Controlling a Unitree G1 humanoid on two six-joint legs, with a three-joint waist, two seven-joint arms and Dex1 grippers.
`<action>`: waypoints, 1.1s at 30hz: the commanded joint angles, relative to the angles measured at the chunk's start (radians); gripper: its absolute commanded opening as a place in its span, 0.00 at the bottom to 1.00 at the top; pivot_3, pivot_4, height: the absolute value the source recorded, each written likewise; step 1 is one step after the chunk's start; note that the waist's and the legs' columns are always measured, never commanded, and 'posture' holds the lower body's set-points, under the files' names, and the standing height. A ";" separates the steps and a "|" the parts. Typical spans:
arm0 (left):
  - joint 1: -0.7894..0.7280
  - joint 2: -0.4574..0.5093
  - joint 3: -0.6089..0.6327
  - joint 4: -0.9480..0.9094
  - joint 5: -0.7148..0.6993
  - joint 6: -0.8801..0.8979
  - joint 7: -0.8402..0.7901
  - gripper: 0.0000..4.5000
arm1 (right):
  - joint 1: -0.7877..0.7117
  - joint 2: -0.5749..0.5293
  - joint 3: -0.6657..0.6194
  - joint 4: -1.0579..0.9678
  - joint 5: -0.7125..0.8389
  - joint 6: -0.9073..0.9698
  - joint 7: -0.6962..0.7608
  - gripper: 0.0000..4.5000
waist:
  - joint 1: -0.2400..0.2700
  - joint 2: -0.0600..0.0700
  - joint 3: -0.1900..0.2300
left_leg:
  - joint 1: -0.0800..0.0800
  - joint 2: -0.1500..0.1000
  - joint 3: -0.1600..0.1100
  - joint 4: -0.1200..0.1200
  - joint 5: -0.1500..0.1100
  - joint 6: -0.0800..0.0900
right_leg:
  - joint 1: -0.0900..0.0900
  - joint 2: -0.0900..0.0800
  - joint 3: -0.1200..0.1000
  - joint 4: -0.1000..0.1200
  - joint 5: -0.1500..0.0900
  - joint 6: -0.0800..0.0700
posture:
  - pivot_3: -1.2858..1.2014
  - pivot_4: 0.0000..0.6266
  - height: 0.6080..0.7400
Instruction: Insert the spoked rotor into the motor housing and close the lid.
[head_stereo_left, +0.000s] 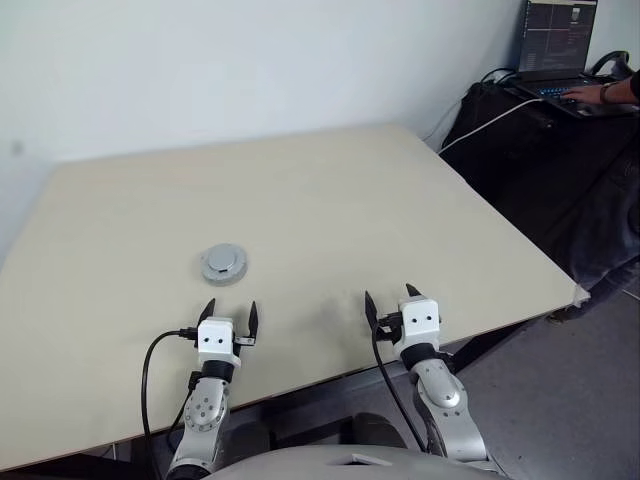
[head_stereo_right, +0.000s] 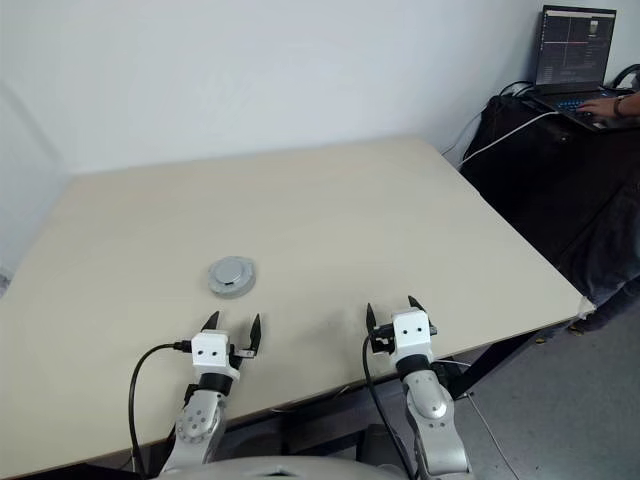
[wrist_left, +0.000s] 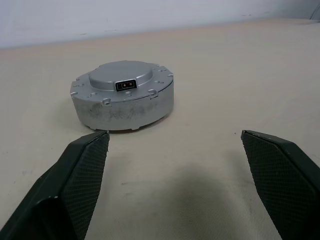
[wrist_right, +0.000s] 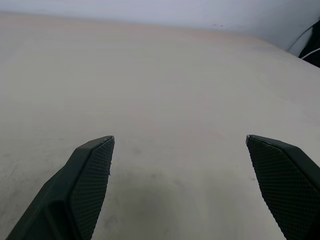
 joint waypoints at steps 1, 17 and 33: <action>0.004 -0.009 -0.009 -0.041 0.008 -0.018 0.006 0.99 | -0.014 0.003 -0.011 -0.006 0.005 -0.027 -0.006 1.00 | 0.000 0.000 0.000 | 0.000 0.000 0.000 0.000 0.000 0.000 | 0.000 0.000 0.000 0.000 0.000 0.000 | 0.52 0.00 1.00; -0.011 0.000 -0.002 -0.013 -0.004 -0.018 -0.011 0.99 | -0.005 0.005 -0.008 -0.013 0.003 -0.026 -0.007 1.00 | 0.000 0.000 -0.001 | 0.000 0.000 0.000 0.000 0.000 0.000 | 0.000 0.000 0.000 0.000 0.000 0.000 | 0.52 0.00 1.00; 0.010 0.001 -0.006 -0.048 0.002 -0.010 -0.009 0.99 | -0.002 0.013 -0.004 -0.021 0.003 -0.020 -0.011 1.00 | 0.000 0.001 -0.001 | 0.001 0.000 0.000 0.000 0.000 0.000 | 0.000 0.000 0.000 0.000 0.000 0.000 | 0.52 0.00 1.00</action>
